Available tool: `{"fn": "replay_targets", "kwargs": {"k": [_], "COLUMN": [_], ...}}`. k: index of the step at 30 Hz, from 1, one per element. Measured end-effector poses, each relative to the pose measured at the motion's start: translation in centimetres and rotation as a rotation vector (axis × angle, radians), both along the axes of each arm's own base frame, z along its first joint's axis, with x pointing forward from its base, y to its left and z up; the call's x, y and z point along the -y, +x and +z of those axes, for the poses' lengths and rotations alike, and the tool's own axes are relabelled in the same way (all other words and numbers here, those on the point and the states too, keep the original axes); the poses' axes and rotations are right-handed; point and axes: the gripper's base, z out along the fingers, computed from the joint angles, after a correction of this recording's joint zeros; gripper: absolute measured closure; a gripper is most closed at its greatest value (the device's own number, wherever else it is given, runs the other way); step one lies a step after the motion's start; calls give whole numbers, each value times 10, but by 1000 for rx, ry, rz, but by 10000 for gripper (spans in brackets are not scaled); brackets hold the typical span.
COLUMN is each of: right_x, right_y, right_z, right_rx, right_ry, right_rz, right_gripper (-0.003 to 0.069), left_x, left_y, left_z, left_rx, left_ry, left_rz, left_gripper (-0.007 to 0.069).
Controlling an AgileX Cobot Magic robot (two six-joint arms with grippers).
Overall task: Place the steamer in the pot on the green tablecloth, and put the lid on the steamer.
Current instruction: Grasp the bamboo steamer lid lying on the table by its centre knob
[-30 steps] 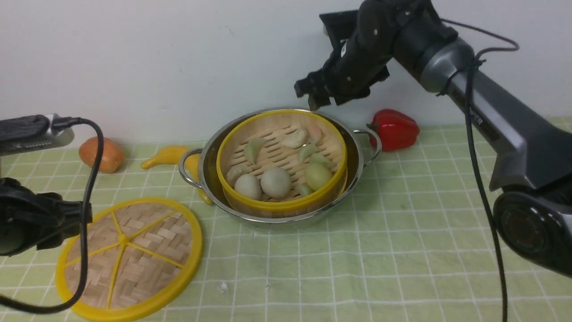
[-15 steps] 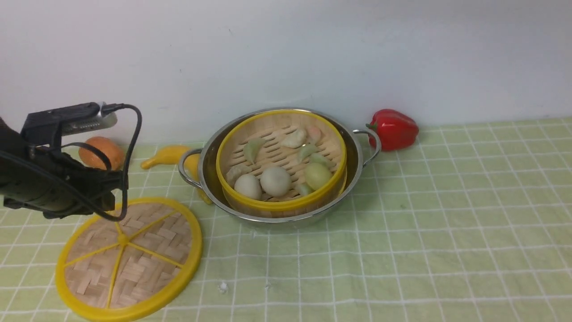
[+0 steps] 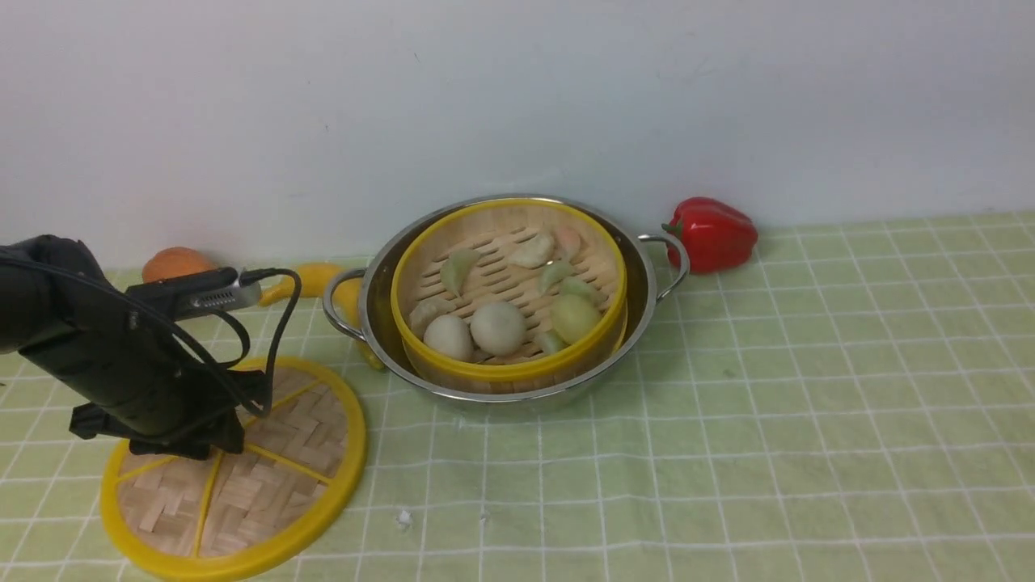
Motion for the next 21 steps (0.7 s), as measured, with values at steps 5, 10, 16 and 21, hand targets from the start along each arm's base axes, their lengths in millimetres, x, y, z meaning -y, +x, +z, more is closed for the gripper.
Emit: {"fn": "replay_targets", "kwargs": {"k": [5,10,16,21], "right_x": [4,4,5,8], "right_y": [-9,-8,-8,-8], "right_z": [-11,-16,-16,-15], "right_rx": [-29,-46,-44,-34], "right_ry": [-15,-22,-26,-44], "right_rz": [-2,-2,-19,-37], "right_gripper": [221,221,221,221], "left_x": [1,1,1,-8], "left_y": [2,3,5,5], "left_z": [-1,-1,3,31], "left_rx": [0,4,-16,-126], "left_ry": [-11,-22,-17,60], "left_rz": [11,20,0,-25], "left_gripper": [448,505,505,505]}}
